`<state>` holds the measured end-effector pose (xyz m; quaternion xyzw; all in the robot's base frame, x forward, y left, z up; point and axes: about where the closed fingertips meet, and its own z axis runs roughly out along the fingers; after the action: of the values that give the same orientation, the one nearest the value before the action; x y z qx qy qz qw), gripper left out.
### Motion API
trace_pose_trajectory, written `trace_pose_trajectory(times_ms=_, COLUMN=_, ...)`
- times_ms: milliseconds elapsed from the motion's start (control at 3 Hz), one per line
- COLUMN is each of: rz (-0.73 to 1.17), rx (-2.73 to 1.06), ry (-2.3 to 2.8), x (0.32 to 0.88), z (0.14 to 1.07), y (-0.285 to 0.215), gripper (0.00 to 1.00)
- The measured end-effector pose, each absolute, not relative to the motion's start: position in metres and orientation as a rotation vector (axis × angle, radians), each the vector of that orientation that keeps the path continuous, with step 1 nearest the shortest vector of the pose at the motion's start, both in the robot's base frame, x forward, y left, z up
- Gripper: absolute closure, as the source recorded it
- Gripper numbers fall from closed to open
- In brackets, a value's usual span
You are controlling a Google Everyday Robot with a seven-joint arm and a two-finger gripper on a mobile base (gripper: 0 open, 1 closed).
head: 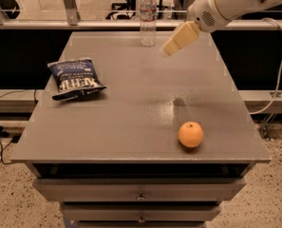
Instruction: Move water bottle near orange
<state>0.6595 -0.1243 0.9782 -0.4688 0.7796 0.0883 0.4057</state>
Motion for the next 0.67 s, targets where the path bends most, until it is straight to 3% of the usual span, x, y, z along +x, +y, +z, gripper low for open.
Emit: trace_pose_trajectory(times_ms=667, rz=0.225, rx=-1.152, ry=1.968, x=0.667, z=0.968, y=-0.124, gripper=0.00)
